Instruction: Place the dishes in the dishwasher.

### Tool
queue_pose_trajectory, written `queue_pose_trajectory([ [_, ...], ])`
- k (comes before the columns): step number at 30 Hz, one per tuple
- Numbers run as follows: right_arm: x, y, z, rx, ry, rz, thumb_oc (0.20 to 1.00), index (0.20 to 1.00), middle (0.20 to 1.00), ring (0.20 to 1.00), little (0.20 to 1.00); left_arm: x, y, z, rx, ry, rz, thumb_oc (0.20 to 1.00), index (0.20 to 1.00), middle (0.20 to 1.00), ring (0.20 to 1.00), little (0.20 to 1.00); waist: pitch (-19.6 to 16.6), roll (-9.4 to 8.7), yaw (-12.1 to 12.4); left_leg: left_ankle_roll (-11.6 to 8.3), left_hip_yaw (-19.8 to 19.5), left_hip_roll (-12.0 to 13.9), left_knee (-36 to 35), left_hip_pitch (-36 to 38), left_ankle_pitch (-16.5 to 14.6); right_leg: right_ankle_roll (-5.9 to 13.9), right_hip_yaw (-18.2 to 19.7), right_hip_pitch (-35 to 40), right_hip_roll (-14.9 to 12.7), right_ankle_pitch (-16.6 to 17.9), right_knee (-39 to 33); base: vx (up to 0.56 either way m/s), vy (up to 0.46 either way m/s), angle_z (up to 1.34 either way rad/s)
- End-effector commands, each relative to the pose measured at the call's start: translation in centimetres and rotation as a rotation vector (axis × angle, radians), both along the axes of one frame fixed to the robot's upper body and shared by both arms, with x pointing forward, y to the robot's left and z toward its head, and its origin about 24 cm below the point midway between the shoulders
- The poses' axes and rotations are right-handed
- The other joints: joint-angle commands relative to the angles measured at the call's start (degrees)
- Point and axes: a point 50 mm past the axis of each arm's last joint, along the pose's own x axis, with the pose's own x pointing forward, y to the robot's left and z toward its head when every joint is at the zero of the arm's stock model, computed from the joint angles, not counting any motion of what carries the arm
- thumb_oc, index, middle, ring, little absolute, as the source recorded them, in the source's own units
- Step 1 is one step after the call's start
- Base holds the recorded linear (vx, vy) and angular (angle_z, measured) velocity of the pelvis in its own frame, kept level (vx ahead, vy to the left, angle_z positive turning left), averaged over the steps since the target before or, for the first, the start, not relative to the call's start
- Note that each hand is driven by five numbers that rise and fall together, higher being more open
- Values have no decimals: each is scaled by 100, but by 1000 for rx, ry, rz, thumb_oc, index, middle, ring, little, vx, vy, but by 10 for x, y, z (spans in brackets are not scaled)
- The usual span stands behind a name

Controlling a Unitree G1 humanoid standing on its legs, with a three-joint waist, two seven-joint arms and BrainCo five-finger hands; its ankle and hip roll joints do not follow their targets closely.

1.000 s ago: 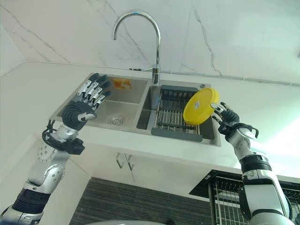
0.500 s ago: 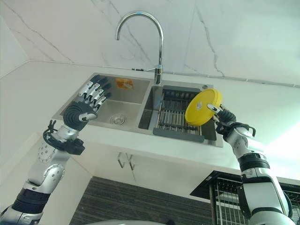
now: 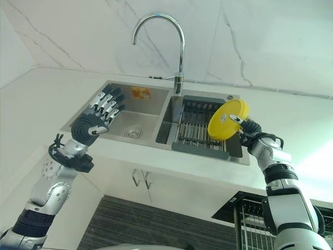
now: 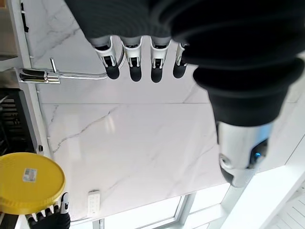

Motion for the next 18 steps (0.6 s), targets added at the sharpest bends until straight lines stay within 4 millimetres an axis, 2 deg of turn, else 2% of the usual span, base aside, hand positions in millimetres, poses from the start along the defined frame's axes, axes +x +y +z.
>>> queue_pose_trajectory([
  [1,22,3,44,-61,-118,19,1000,1000,1000,1000,1000,5,-2,17,31,-72,-27,1000,1000,1000,1000,1000,-129,-291,225,-237,379,102,-5,-110,-222,457,-48,421,-281,-613,4,14,-6,7],
  [18,21,5,28,-65,-61,10,1000,1000,1000,1000,1000,3,7,10,48,-15,26,1000,1000,1000,1000,1000,-129,-220,354,-263,343,126,-5,-121,-183,439,-134,461,-284,-638,4,34,-13,4],
])
